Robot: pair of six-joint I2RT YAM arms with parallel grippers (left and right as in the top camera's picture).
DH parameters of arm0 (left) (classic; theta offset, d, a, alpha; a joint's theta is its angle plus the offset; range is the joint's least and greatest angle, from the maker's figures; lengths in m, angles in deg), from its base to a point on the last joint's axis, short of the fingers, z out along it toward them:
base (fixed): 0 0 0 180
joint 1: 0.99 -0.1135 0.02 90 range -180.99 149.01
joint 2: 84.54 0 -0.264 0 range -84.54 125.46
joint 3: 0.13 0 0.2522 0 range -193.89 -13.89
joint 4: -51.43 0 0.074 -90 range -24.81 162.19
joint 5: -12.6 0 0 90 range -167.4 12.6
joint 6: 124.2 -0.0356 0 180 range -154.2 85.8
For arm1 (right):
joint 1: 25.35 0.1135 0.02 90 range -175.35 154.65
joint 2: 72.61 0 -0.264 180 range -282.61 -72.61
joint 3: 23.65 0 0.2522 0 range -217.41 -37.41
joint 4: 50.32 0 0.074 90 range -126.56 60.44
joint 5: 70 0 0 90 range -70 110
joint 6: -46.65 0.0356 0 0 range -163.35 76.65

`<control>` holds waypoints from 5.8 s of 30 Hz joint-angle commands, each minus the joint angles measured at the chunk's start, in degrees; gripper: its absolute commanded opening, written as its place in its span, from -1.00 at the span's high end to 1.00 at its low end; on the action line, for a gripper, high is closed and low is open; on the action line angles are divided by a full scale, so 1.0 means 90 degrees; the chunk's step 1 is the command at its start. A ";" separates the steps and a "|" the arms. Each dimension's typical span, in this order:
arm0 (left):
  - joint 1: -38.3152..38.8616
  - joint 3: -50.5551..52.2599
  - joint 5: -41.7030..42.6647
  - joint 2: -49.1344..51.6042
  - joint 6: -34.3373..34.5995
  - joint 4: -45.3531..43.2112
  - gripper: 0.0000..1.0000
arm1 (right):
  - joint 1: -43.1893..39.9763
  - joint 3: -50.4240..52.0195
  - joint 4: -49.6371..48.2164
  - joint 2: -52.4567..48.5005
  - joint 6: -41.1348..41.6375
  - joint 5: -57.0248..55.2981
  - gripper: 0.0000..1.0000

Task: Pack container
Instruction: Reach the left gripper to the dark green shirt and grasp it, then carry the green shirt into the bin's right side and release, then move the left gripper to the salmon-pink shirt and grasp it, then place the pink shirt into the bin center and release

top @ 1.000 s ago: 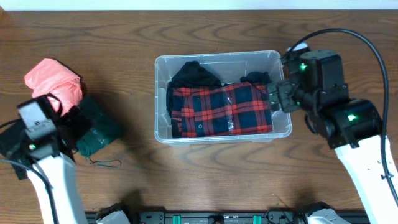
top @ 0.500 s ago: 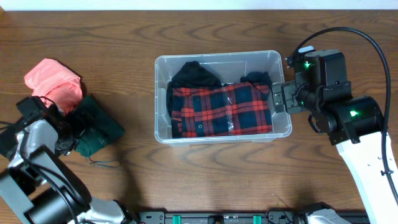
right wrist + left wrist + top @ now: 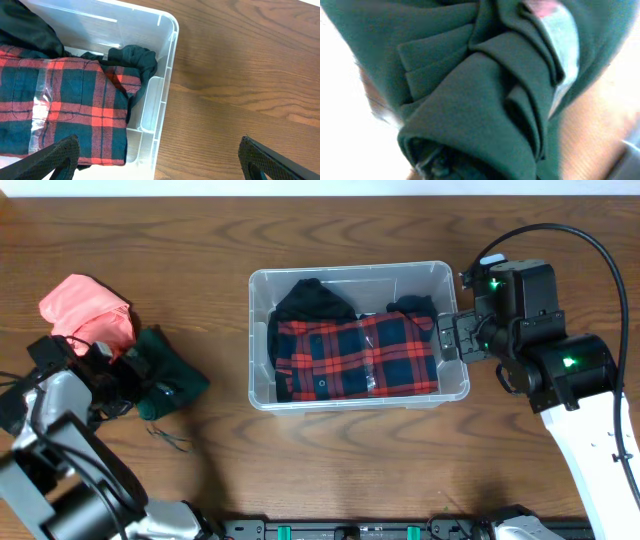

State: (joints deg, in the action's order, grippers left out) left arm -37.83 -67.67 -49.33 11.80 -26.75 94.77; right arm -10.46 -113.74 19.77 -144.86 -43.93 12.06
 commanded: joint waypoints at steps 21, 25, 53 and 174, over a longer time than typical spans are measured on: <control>0.6817 -0.0058 -0.0719 -0.3750 0.1775 -0.2373 0.88 | -0.1195 0.0019 0.0155 -0.0007 0.0918 -0.0165 -0.99; 0.7781 -0.0058 -0.0872 -0.2659 0.2249 -0.3405 0.89 | -0.1195 0.0019 0.0177 -0.0007 0.0918 -0.0165 -0.98; 0.6989 -0.0345 -0.1251 -0.2147 0.2127 -0.2416 -0.96 | -0.0930 0.0019 -0.0357 -0.0148 -0.0663 0.2130 -0.36; 0.6972 -0.2499 -0.0257 -0.1054 0.2225 0.0211 0.88 | -0.0952 0.0029 0.0393 -0.0306 0.0656 -0.0087 -0.99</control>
State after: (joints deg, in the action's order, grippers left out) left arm 23.15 -93.24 -47.69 1.70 -12.20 99.17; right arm -18.50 -113.44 23.20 -148.60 -39.14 12.21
